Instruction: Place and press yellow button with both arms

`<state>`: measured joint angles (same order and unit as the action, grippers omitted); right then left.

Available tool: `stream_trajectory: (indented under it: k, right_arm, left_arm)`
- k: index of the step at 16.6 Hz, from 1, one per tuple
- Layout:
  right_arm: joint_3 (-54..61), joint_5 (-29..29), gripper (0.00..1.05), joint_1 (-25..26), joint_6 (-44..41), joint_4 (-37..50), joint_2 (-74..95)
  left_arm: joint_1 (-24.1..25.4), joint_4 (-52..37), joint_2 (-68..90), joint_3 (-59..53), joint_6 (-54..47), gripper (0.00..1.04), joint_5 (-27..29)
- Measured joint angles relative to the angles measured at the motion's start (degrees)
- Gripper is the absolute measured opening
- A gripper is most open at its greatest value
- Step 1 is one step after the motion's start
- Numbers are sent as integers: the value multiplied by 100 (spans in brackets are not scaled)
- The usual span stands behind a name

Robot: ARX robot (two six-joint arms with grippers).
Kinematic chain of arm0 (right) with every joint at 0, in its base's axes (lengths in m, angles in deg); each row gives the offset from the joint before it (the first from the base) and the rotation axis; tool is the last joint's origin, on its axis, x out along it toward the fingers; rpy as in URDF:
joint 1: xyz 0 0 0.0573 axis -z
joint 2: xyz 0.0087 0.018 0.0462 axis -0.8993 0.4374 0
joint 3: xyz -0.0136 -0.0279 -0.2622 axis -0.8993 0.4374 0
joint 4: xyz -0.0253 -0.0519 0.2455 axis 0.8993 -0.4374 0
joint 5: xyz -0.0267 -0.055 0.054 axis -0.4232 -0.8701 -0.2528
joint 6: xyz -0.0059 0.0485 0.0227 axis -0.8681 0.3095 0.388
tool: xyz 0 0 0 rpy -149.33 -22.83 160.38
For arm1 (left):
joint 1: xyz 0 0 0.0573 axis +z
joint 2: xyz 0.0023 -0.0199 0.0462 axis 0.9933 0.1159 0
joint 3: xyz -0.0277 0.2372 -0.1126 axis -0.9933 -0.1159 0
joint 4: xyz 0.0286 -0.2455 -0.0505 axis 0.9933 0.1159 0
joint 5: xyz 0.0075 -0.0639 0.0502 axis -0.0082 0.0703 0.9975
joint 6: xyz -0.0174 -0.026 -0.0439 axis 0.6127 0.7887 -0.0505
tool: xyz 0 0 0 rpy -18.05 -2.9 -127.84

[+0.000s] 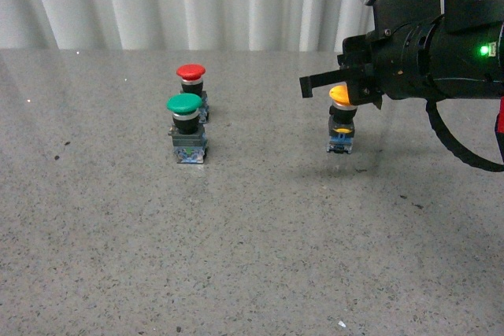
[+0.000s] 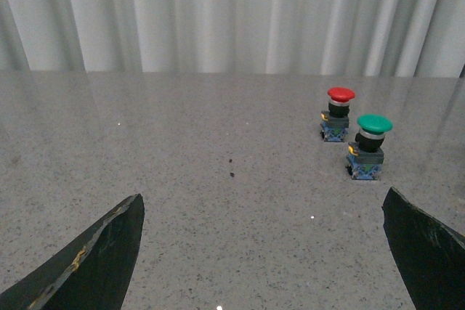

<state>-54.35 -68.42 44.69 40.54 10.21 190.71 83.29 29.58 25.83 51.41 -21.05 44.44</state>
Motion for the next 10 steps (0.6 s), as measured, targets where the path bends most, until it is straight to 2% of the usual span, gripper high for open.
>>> stream_trajectory:
  k: [10]
  right_arm:
    - [48,37,2,70,-127,63,210]
  left_arm:
    - [0,0,0,0,2,98,2]
